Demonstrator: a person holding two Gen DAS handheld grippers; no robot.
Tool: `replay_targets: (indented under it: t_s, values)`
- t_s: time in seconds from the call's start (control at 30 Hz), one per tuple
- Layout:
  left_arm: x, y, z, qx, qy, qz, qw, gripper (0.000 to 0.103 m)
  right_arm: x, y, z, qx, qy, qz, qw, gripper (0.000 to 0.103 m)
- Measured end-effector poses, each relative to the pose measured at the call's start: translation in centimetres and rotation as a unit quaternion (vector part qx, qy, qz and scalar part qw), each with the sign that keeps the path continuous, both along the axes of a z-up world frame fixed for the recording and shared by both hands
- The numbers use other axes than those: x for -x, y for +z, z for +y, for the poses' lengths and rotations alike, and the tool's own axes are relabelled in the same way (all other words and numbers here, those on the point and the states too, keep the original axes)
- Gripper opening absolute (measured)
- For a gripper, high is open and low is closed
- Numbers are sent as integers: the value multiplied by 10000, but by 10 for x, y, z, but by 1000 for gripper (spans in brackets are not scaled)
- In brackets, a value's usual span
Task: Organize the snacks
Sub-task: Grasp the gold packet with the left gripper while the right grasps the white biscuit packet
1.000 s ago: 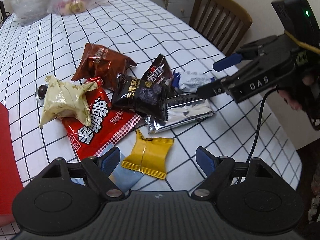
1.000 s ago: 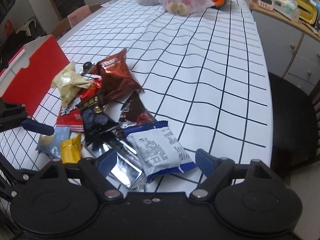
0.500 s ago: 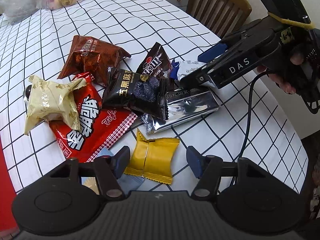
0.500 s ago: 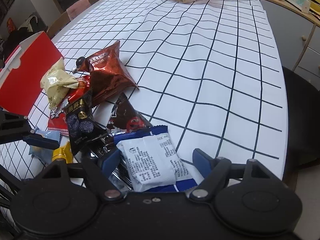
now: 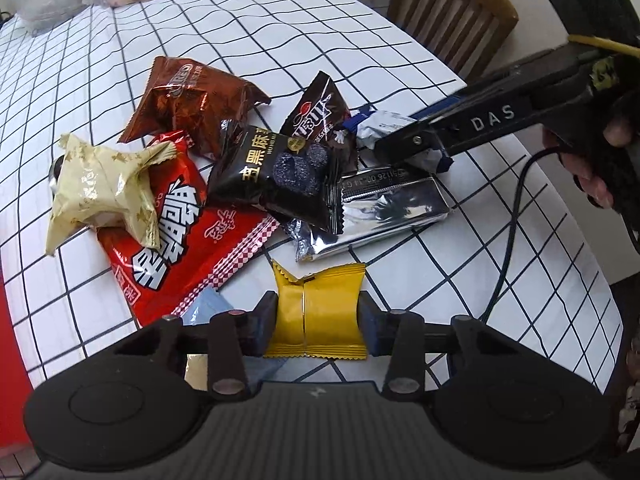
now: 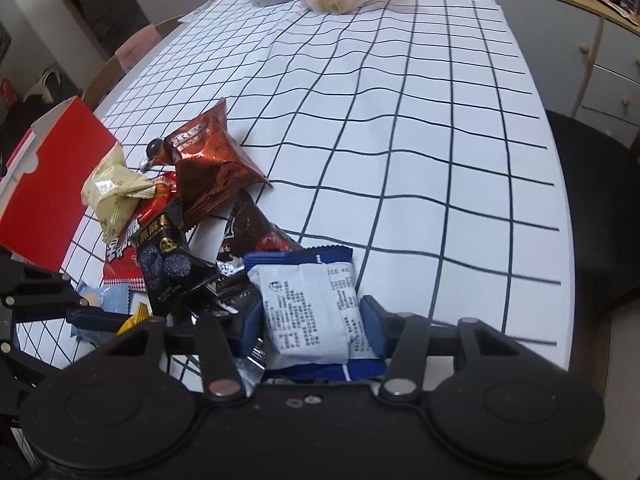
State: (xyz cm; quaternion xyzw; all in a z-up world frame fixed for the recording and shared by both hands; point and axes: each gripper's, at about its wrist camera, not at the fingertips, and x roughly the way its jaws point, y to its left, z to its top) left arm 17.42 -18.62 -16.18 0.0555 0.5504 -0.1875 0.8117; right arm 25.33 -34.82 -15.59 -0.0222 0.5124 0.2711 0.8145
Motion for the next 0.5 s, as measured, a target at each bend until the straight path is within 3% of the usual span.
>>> replay_targets:
  t_s: [0.5]
  values:
    - [18,25,21,297,652,-188,9973,41,46,37,-8,-14,-683,-512,9963,46]
